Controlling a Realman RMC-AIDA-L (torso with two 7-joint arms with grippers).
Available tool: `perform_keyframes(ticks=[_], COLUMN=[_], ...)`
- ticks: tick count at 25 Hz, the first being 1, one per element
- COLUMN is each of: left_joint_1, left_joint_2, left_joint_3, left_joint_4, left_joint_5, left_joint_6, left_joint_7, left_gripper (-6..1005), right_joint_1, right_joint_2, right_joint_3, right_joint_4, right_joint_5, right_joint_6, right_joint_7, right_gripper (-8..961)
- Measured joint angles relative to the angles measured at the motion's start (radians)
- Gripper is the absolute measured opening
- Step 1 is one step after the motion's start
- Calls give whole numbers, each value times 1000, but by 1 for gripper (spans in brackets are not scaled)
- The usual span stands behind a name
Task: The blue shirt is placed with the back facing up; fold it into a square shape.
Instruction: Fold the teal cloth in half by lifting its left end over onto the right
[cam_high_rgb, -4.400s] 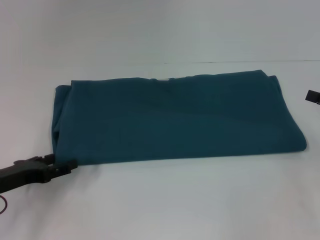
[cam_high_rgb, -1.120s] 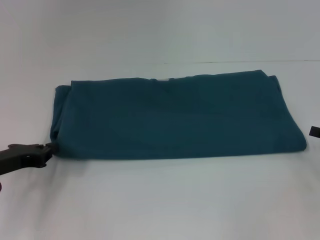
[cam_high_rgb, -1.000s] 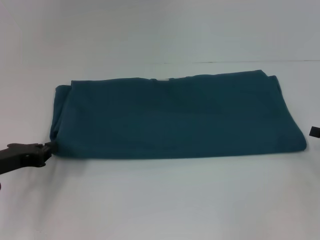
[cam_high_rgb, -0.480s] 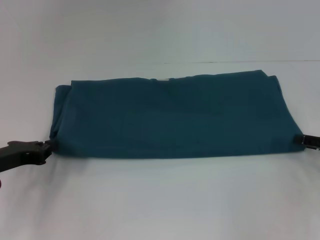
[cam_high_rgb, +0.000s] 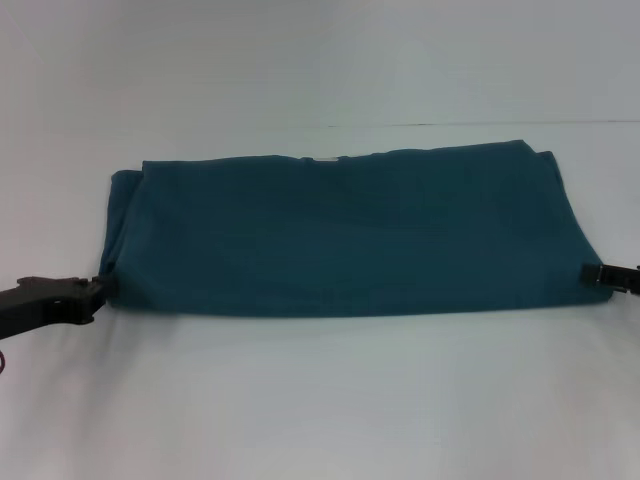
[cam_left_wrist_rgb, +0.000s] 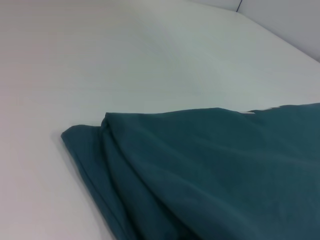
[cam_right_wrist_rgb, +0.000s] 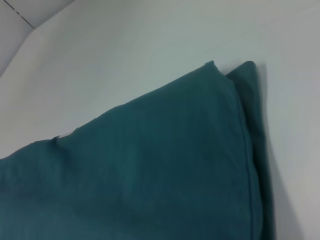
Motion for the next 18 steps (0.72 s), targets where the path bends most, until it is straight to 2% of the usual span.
perform_keyframes(ticks=[13, 18], left_joint_1=[-16, -17], left_joint_2=[4, 4], left_joint_3=[2, 1], left_joint_4=[-11, -12], left_joint_5=[3, 5], left_joint_6=[-4, -4], left_joint_7=[-3, -3], left_gripper=[0, 0], right_joint_1=[2, 1], right_joint_2=[-5, -6], right_joint_3=[-4, -9], right_joint_4=[-2, -1], right_joint_5=[5, 4], right_joint_6=[12, 15], right_joint_7=[-2, -2], right_gripper=[459, 223])
